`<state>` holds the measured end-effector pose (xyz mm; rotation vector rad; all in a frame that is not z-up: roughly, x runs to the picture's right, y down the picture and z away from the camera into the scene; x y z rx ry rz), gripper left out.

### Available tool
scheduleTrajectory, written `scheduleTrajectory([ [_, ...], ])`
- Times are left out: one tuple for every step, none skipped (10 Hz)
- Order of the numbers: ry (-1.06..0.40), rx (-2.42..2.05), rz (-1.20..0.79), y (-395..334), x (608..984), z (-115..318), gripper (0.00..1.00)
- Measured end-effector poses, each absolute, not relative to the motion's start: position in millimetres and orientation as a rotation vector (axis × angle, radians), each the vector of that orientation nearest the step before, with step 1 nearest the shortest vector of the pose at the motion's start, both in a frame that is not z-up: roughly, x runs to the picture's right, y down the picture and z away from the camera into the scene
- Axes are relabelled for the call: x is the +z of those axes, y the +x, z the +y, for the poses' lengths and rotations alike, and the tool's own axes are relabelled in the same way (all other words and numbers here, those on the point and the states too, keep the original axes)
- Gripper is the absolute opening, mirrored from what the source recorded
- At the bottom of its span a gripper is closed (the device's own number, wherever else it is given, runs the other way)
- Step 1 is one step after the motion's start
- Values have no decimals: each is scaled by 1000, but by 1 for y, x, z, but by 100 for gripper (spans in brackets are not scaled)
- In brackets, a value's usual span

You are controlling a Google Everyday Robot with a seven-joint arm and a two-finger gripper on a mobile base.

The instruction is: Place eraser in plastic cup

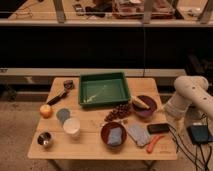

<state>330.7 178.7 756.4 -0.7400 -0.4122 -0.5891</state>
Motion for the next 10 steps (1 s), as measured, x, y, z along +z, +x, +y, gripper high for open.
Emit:
scheduleTrajectory([
  [-748, -568, -413, 332, 759, 181, 80],
  [-757, -545, -409, 333, 762, 182, 80],
  [-763, -524, -402, 332, 765, 182, 80],
  [-767, -499, -398, 329, 768, 181, 80],
  [-769, -482, -393, 327, 770, 180, 80],
  [-769, -474, -388, 325, 772, 180, 80],
  [-768, -467, -378, 321, 776, 178, 80],
  [-766, -464, -370, 318, 780, 176, 80],
  [-765, -463, -364, 316, 783, 175, 80],
  [-756, -458, -351, 316, 788, 176, 80],
])
